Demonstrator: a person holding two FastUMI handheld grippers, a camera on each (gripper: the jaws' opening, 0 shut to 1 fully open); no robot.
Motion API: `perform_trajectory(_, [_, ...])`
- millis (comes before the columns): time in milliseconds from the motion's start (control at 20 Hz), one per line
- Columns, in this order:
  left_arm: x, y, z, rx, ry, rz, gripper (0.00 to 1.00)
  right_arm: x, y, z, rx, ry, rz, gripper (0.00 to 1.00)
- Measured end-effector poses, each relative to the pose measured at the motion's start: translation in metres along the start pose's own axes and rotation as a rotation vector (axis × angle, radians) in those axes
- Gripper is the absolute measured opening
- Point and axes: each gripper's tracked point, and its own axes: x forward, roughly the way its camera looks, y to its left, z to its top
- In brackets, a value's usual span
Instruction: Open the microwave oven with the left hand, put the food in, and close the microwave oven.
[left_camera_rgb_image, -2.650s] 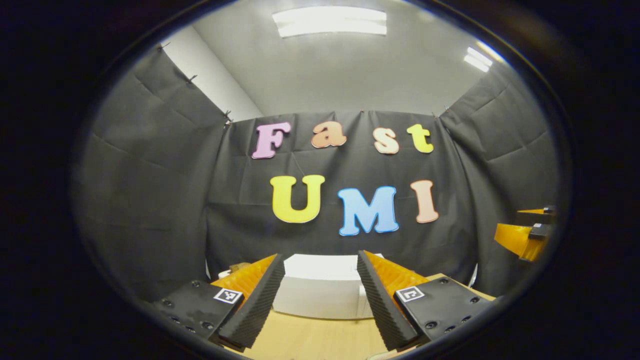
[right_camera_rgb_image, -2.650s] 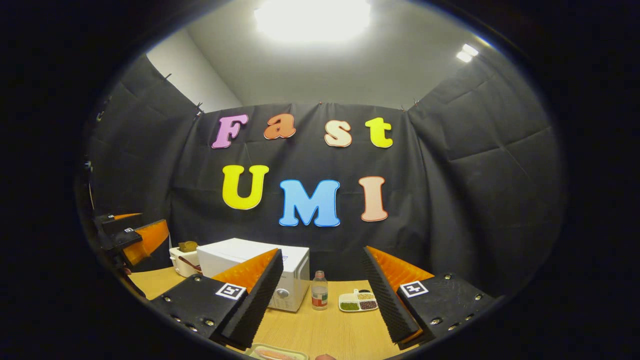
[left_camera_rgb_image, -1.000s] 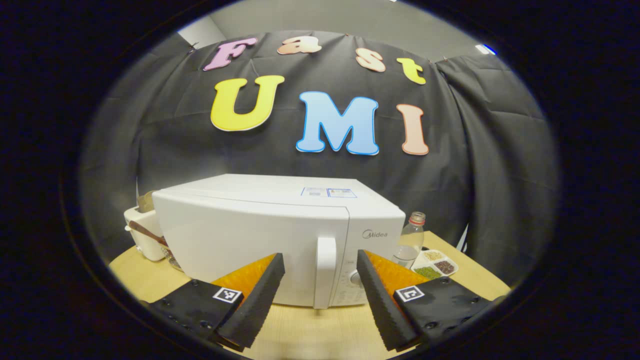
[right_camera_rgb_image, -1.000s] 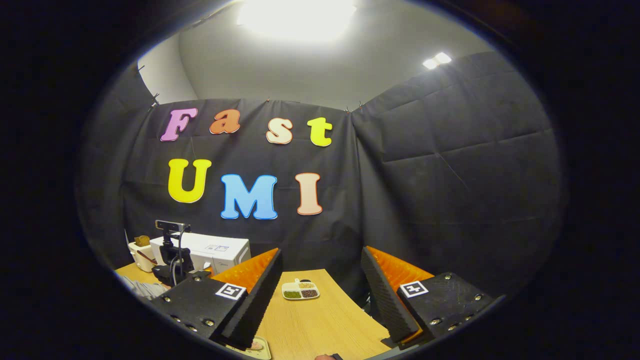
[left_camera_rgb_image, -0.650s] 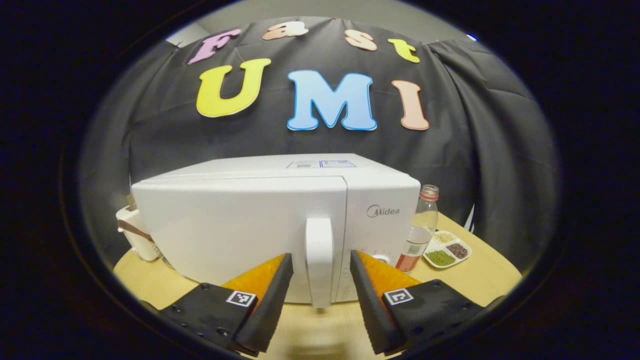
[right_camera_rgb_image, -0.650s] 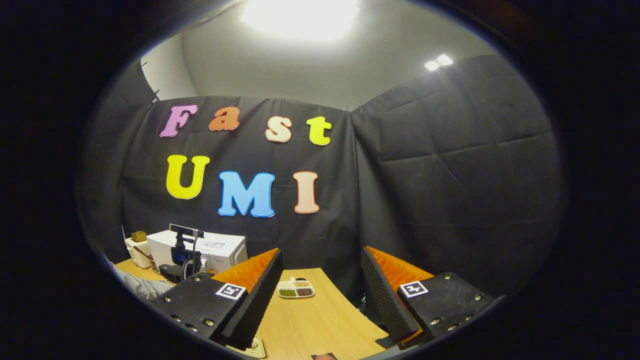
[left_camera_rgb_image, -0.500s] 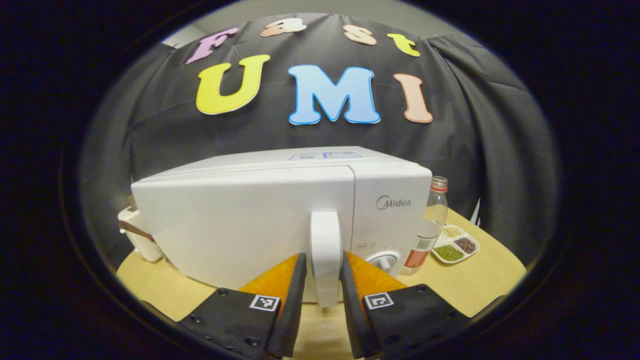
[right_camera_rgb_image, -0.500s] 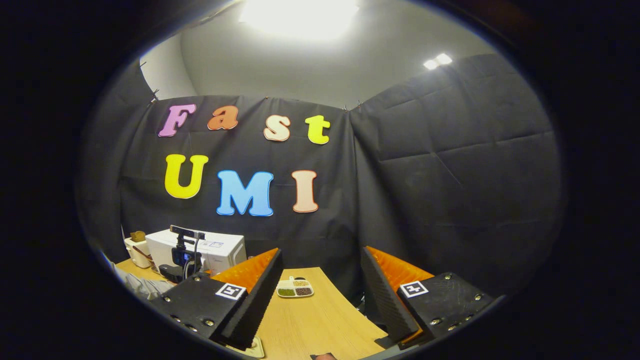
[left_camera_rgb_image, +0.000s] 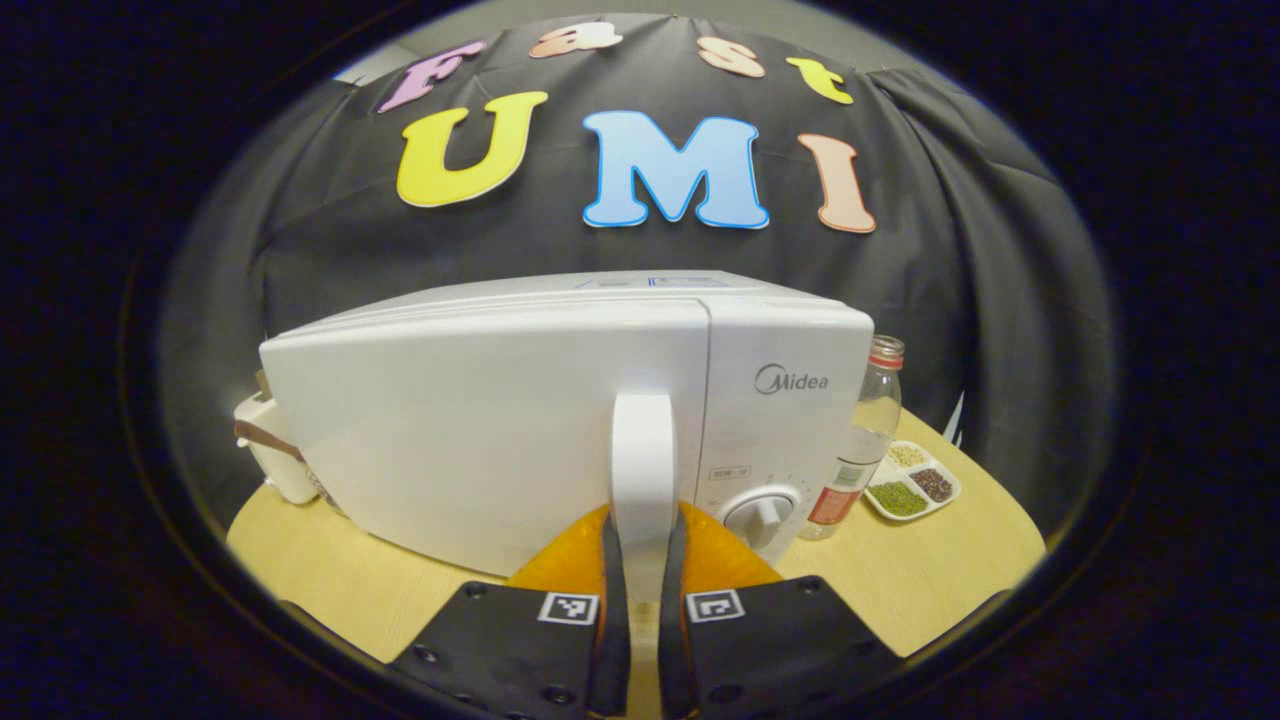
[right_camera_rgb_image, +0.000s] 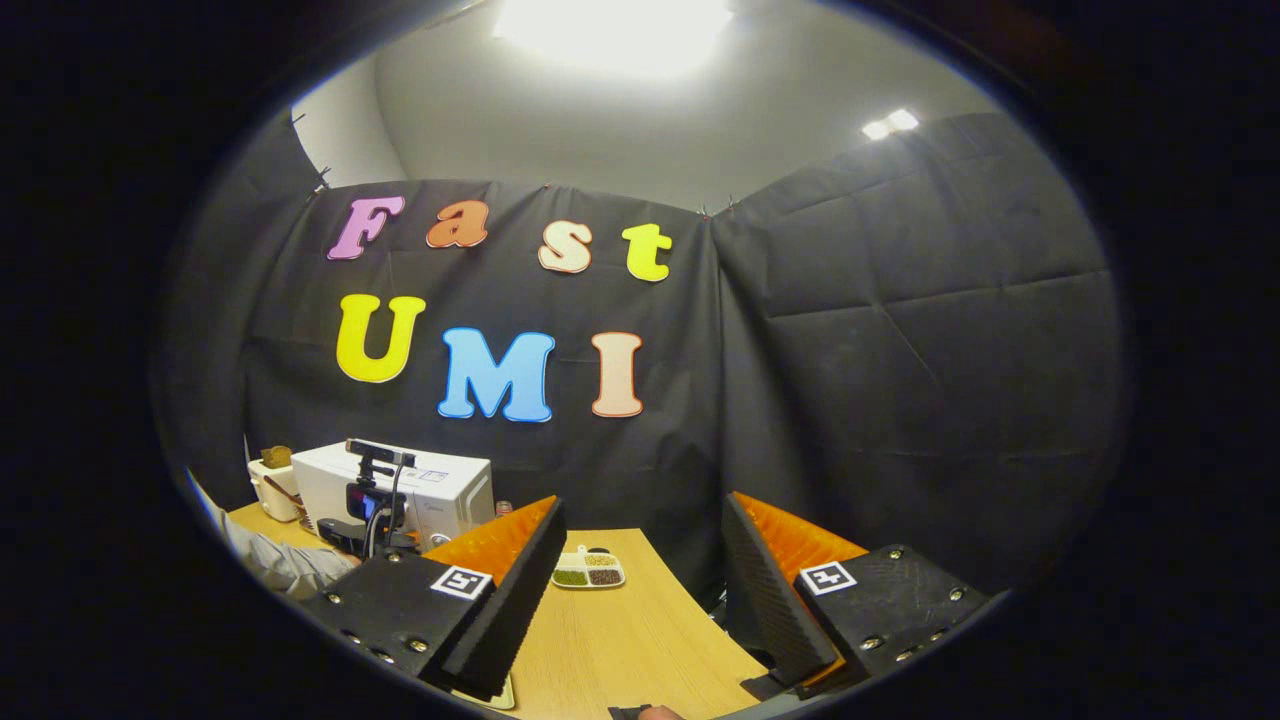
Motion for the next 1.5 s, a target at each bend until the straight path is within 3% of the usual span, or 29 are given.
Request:
perform_trajectory(150, [-0.011,0.005,-0.006,-0.053,0.037,0.023,0.09,0.000,-0.003,0.001,-0.014,-0.008,0.008,0.96])
perform_trajectory(250, [-0.039,0.009,-0.013,-0.060,-0.020,0.020,0.09,0.002,-0.003,0.003,0.007,-0.021,0.014,0.96])
perform_trajectory(450, [-0.085,0.026,-0.032,-0.046,-0.006,-0.029,0.08,0.014,0.019,-0.007,0.055,-0.011,0.090,0.96])
perform_trajectory(700, [-0.130,0.054,-0.049,-0.018,0.013,-0.019,0.18,0.024,0.059,-0.012,0.075,0.012,0.215,0.96])
perform_trajectory(750, [-0.142,0.060,-0.052,-0.019,0.011,-0.006,0.23,0.025,0.069,-0.012,0.074,0.011,0.244,0.96])
perform_trajectory(1100, [-0.197,0.117,-0.074,-0.068,0.020,0.084,0.27,0.021,0.139,-0.005,0.062,-0.006,0.434,0.96])
perform_trajectory(1500, [-0.252,0.215,-0.102,-0.273,0.025,0.284,0.30,0.003,0.202,-0.002,0.059,-0.008,0.611,0.96])
